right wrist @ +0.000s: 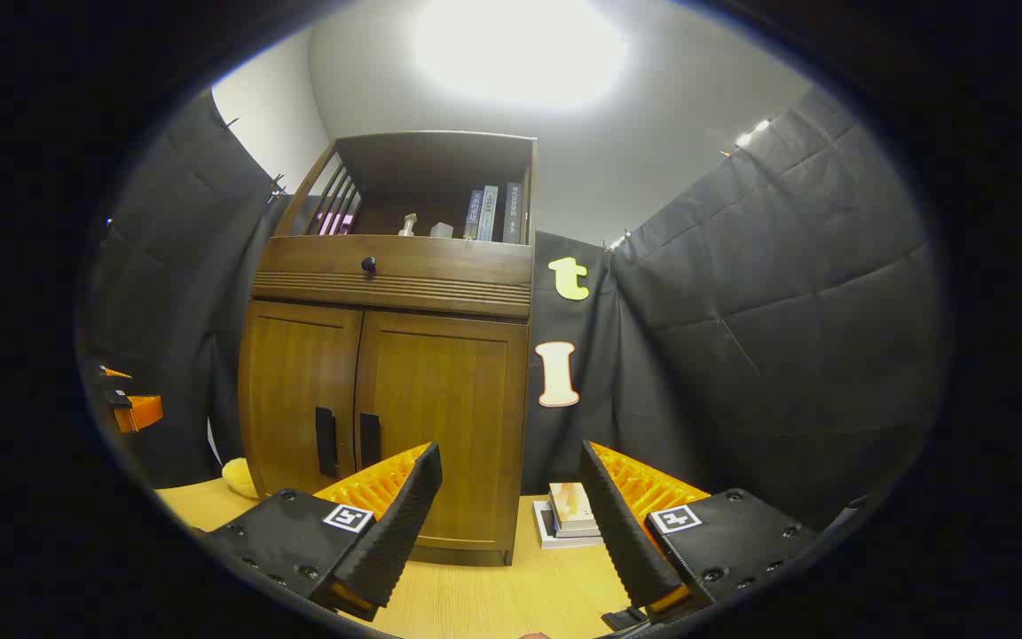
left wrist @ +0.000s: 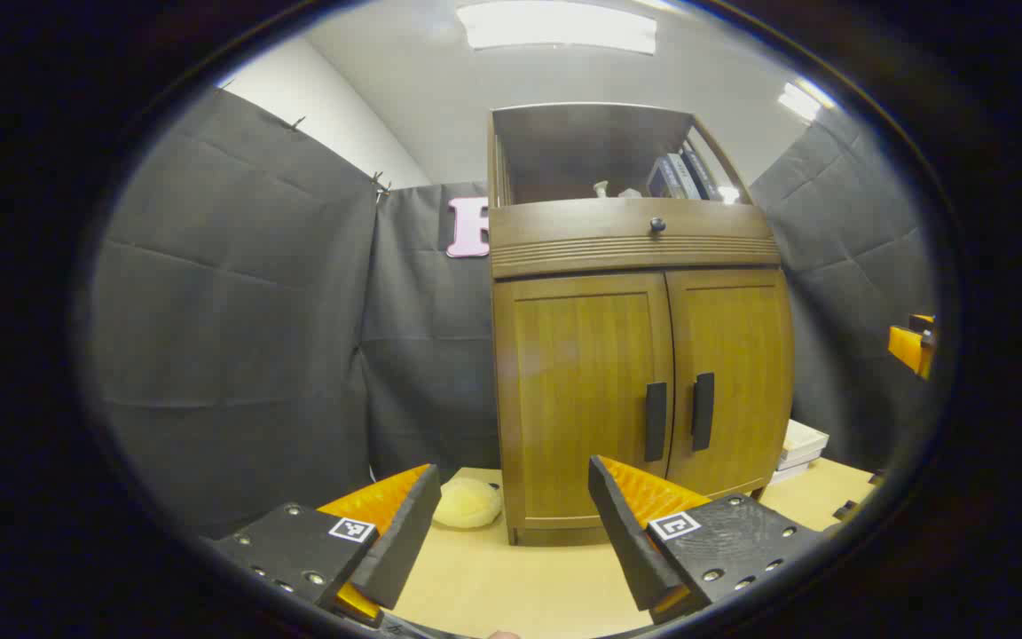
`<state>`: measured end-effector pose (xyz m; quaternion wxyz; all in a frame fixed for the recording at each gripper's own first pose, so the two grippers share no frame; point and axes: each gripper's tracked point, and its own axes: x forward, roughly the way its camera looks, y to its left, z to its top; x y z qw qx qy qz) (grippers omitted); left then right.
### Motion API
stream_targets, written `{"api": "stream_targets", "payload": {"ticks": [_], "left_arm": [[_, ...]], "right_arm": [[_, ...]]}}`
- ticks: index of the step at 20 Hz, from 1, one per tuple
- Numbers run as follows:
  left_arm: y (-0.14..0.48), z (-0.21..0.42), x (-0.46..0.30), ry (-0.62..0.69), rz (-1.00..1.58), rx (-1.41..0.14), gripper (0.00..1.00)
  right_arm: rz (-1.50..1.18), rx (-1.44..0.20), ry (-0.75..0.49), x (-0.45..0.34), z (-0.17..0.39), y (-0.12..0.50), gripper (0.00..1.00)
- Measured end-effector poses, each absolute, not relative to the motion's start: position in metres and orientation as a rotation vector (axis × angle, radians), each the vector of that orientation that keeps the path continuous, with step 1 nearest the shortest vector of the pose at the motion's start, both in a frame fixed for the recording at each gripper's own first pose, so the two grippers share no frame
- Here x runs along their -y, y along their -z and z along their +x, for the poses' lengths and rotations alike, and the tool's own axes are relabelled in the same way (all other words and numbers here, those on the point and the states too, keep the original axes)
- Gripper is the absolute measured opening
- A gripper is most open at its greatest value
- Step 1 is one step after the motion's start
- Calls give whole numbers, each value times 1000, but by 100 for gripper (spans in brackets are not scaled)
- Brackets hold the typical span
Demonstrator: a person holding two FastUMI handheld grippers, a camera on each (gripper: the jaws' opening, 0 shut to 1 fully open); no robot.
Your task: Open the right door of the double-door shoe cabinet with the right hand, and open the left door with the left hand.
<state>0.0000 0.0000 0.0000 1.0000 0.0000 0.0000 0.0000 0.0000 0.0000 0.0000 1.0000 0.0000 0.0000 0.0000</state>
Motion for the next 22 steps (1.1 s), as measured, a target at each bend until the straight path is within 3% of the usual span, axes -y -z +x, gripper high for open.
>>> {"api": "stream_targets", "payload": {"ticks": [22], "left_arm": [[-16, -13, -6, -64, 55, 39, 96]], "right_arm": [[34, -28, -36, 7, -6, 10, 96]]}}
